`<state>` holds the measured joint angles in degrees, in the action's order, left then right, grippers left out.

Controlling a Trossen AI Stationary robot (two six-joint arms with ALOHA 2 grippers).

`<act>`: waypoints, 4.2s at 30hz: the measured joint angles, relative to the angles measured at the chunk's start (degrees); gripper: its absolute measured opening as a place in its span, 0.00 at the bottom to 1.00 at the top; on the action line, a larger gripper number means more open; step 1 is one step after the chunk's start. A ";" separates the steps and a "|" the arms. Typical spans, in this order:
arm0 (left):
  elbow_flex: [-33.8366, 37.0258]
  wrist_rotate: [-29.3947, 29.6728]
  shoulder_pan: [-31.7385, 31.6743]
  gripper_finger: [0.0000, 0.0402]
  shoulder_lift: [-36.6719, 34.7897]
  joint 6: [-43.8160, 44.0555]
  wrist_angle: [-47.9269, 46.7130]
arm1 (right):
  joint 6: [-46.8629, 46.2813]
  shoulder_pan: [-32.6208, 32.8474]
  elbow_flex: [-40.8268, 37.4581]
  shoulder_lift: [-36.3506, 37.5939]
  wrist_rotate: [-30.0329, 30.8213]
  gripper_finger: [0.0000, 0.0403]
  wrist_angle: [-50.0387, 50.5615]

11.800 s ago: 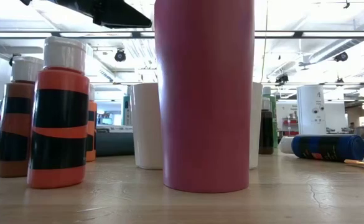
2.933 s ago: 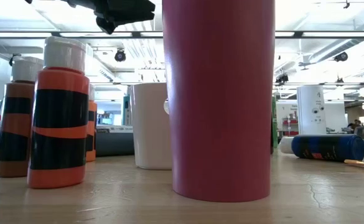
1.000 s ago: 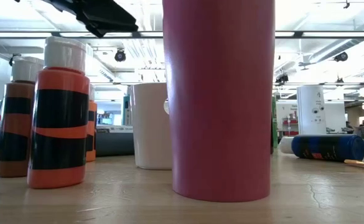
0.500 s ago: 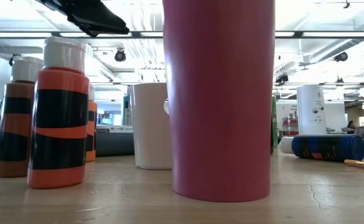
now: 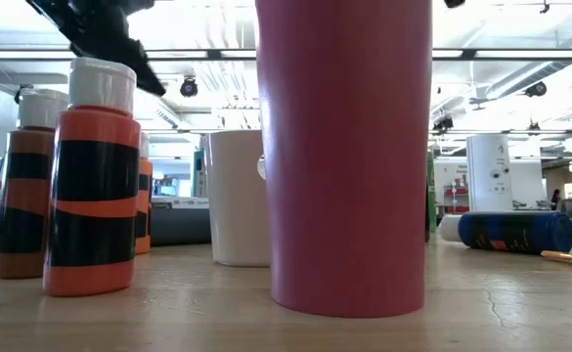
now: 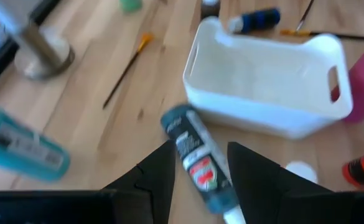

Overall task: Pick & Place Paint Supplies
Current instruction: Put the silver paint brush into the red cup

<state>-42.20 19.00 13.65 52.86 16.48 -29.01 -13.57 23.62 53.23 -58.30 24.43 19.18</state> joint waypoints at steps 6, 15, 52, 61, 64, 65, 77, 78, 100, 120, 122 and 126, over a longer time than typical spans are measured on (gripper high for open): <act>-1.60 0.03 0.00 0.38 -0.02 4.80 -7.53 | -7.08 0.04 -0.04 0.00 0.88 0.36 7.09; -1.72 -0.17 -0.04 0.38 -0.02 9.08 -11.32 | -8.63 -0.02 -0.13 -0.72 1.48 0.37 9.91; -8.82 -4.46 -0.04 0.38 13.43 3.02 -16.10 | -17.66 0.00 -0.13 -1.46 2.65 0.43 19.19; -11.21 -1.49 -0.04 0.38 13.39 -0.34 -15.60 | -29.04 0.00 -0.13 -1.46 2.34 0.45 26.01; -11.21 0.22 -0.07 0.38 13.38 -1.06 -14.25 | -31.77 -0.02 -0.13 -1.46 2.36 0.43 28.17; -11.21 0.59 -0.09 0.38 13.40 -1.67 -13.35 | -32.39 -0.02 -0.12 -1.46 2.41 0.43 28.88; -11.21 0.59 -0.86 0.38 13.98 -9.08 -0.74 | -41.49 -0.07 -0.11 -1.42 5.57 0.47 42.26; -11.21 0.59 -0.98 0.38 13.97 -9.24 -0.41 | -41.49 -0.07 -0.11 -1.42 5.57 0.47 42.27; -11.16 1.04 -5.56 0.38 13.31 -15.17 8.37 | -31.41 6.21 2.16 -20.20 -17.80 0.42 25.08; -11.16 1.01 -5.68 0.38 13.31 -13.69 9.09 | -45.41 14.88 9.04 -39.43 -17.12 0.33 27.36; -11.16 1.00 -5.68 0.38 13.31 -12.85 9.09 | -45.42 14.88 8.94 -39.93 -17.12 0.32 27.23; -11.16 0.02 -5.68 0.38 13.31 -12.21 9.07 | -46.04 14.88 8.50 -40.06 -17.14 0.32 27.08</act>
<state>-53.36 19.03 7.97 66.17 4.27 -19.94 -59.61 38.50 61.73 -98.37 7.29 46.26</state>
